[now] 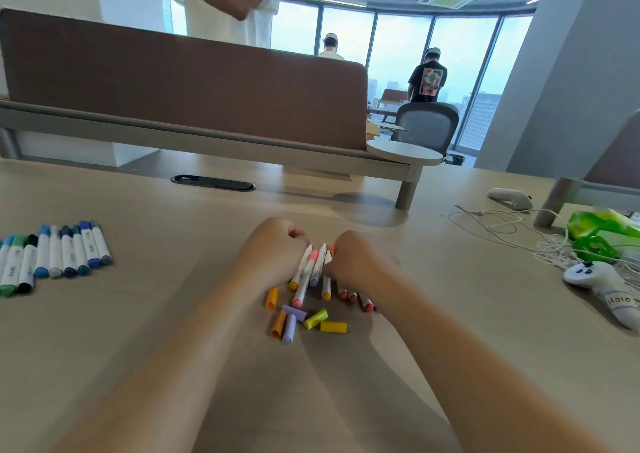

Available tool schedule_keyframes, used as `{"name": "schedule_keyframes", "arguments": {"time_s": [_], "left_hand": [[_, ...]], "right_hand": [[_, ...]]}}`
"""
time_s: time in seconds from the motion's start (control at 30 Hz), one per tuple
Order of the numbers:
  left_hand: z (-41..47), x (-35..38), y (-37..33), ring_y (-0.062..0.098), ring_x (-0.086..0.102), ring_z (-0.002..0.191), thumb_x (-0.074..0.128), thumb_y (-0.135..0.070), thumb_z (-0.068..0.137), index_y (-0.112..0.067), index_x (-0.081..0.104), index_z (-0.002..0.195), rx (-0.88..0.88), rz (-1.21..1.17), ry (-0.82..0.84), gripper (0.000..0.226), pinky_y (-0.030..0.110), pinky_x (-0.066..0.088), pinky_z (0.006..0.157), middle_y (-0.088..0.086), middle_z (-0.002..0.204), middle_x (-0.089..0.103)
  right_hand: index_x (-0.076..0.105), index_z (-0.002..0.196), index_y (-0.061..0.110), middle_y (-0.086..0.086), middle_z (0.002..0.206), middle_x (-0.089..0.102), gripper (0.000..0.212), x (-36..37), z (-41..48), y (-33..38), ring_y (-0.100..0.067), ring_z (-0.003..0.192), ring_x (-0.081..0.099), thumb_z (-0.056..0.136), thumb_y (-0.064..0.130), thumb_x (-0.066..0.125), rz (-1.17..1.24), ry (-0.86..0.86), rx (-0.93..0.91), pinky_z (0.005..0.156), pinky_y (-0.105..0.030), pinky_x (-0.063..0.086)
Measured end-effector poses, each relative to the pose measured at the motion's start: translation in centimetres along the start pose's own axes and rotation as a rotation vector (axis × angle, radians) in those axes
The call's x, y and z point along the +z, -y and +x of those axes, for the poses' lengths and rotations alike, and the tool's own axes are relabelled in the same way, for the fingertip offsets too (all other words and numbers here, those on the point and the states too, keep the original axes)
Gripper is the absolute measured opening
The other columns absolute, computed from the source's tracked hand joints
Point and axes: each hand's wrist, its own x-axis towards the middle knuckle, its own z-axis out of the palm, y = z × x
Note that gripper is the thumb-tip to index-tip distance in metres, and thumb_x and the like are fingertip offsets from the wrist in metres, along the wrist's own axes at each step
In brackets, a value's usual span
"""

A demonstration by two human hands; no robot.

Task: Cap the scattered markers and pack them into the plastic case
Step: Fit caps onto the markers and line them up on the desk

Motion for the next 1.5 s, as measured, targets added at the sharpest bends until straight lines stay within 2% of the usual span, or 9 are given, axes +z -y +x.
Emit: {"name": "schedule_keyframes", "arguments": {"time_s": [0.17,0.33,0.5,0.67,0.8,1.07,1.17,1.33,1.5], "left_hand": [[-0.1,-0.2,-0.1,0.010,0.057,0.076,0.051,-0.023,0.098,-0.020,0.068,0.102,0.005,0.008,-0.008,0.018,0.023,0.037,0.057,-0.002,0.086,0.064],[-0.3,-1.0,-0.4,0.013,0.055,0.065,0.056,-0.025,0.095,-0.016,0.068,0.086,-0.004,0.013,0.008,0.017,0.025,0.036,0.054,0.004,0.079,0.065],[-0.2,-2.4,0.2,0.017,0.047,0.059,0.068,-0.028,0.088,-0.006,0.060,0.068,-0.125,0.380,0.126,0.031,0.026,0.032,0.051,0.012,0.066,0.055],[-0.5,-3.5,-0.1,0.021,0.051,0.071,0.073,-0.039,0.083,-0.011,0.051,0.067,-0.214,0.638,0.268,0.039,0.029,0.038,0.062,0.006,0.068,0.050],[-0.8,-3.3,0.0,0.021,0.054,0.068,0.073,-0.037,0.082,-0.011,0.056,0.070,-0.219,0.665,0.345,0.033,0.029,0.040,0.060,0.005,0.070,0.055],[-0.9,-2.3,0.0,0.021,0.052,0.069,0.067,-0.029,0.086,-0.012,0.052,0.076,-0.177,0.737,0.376,0.025,0.030,0.041,0.061,0.007,0.072,0.050],[-0.7,-2.8,0.2,0.025,0.052,0.061,0.066,-0.035,0.086,-0.007,0.064,0.088,-0.203,0.601,0.327,0.028,0.028,0.034,0.053,0.019,0.077,0.056],[0.3,-4.4,1.1,0.022,0.050,0.058,0.060,-0.021,0.082,-0.006,0.069,0.064,-0.239,0.059,0.195,0.025,0.028,0.040,0.055,0.013,0.066,0.063],[1.1,-3.7,2.4,0.023,0.046,0.062,0.060,-0.012,0.077,-0.006,0.066,0.060,-0.324,-0.387,0.009,0.018,0.023,0.032,0.045,0.028,0.081,0.068]], "right_hand": [[0.055,0.082,0.009,-0.009,0.075,0.050,0.021,0.2,1.1,1.7,-0.027,0.091,0.057,0.094,0.026,0.061,-0.178,0.073,0.012,0.098,-0.041,0.048],[0.054,0.071,0.011,-0.006,0.075,0.058,0.029,0.0,1.9,2.5,-0.025,0.080,0.061,0.086,0.032,0.067,-0.235,0.086,-0.070,0.088,-0.040,0.054],[0.067,0.099,0.007,-0.008,0.096,0.068,0.025,-1.9,0.4,0.9,-0.021,0.082,0.064,0.093,0.030,0.058,0.044,0.048,-0.080,0.081,-0.032,0.056],[0.064,0.063,0.008,-0.005,0.056,0.054,0.028,-1.9,-1.3,-0.5,-0.017,0.048,0.043,0.083,0.027,0.063,0.452,0.105,-0.132,0.050,-0.023,0.038],[0.060,0.060,0.007,-0.008,0.053,0.048,0.026,-0.7,-1.7,-1.2,-0.019,0.049,0.038,0.083,0.019,0.063,0.690,0.149,-0.168,0.048,-0.025,0.031],[0.070,0.072,0.005,-0.003,0.054,0.055,0.024,0.3,-1.2,-1.4,-0.017,0.051,0.045,0.079,0.027,0.064,0.763,0.068,-0.190,0.053,-0.029,0.038],[0.071,0.076,0.006,-0.003,0.056,0.058,0.024,0.3,-1.7,-1.3,-0.015,0.051,0.048,0.079,0.029,0.064,0.750,0.048,-0.212,0.055,-0.031,0.041],[0.069,0.090,0.005,-0.005,0.066,0.070,0.019,-0.2,-2.8,-1.2,-0.013,0.052,0.051,0.081,0.019,0.059,0.771,0.133,-0.296,0.055,-0.030,0.041],[0.058,0.102,-0.005,-0.018,0.077,0.072,0.023,-0.4,-3.4,-0.9,-0.016,0.053,0.060,0.083,0.006,0.053,0.876,0.262,-0.327,0.049,-0.023,0.040]]}}
